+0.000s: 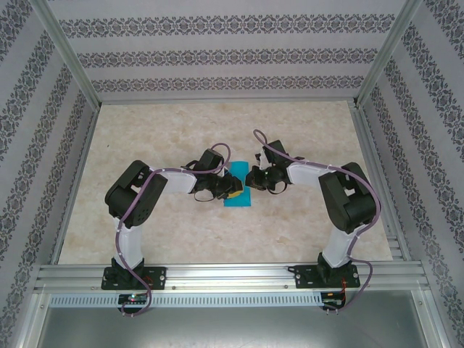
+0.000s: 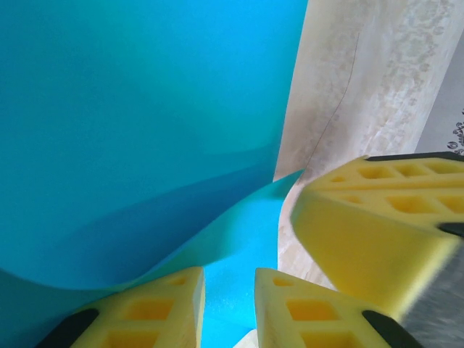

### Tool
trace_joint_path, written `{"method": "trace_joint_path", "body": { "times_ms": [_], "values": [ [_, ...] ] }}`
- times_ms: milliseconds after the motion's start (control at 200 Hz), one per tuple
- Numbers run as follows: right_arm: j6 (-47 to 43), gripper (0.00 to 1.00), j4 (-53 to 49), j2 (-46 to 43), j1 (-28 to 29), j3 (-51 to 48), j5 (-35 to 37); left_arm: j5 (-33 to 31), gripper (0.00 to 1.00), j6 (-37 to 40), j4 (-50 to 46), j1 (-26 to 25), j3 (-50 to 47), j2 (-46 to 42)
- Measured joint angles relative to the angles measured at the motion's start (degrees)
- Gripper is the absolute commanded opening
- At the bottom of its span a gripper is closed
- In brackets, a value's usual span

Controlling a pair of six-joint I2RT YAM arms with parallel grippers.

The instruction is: Fold a paper plane with a square sheet of paper (pick it up from the middle)

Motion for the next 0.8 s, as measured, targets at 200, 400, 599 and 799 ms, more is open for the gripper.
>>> {"method": "trace_joint_path", "body": {
  "times_ms": [200, 400, 599, 799],
  "values": [
    [0.0, 0.11, 0.0, 2.4, 0.0, 0.3, -0.1, 0.0, 0.25, -0.2, 0.0, 0.0, 0.0, 0.0],
    [-0.2, 0.1, 0.0, 3.6, 0.0, 1.5, -0.3, -0.3, 0.22, -0.2, -0.1, 0.0, 0.0, -0.3],
    [-1.5, 0.1, -0.1, 3.8, 0.0, 1.7, -0.3, -2.3, 0.22, 1.8, -2.8, 0.1, 1.1, -1.8],
    [-1.6, 0.1, -0.4, 3.9, 0.0, 1.9, -0.3, -4.4, 0.2, 3.5, -4.6, 1.0, 2.6, -1.8]
  ]
}}
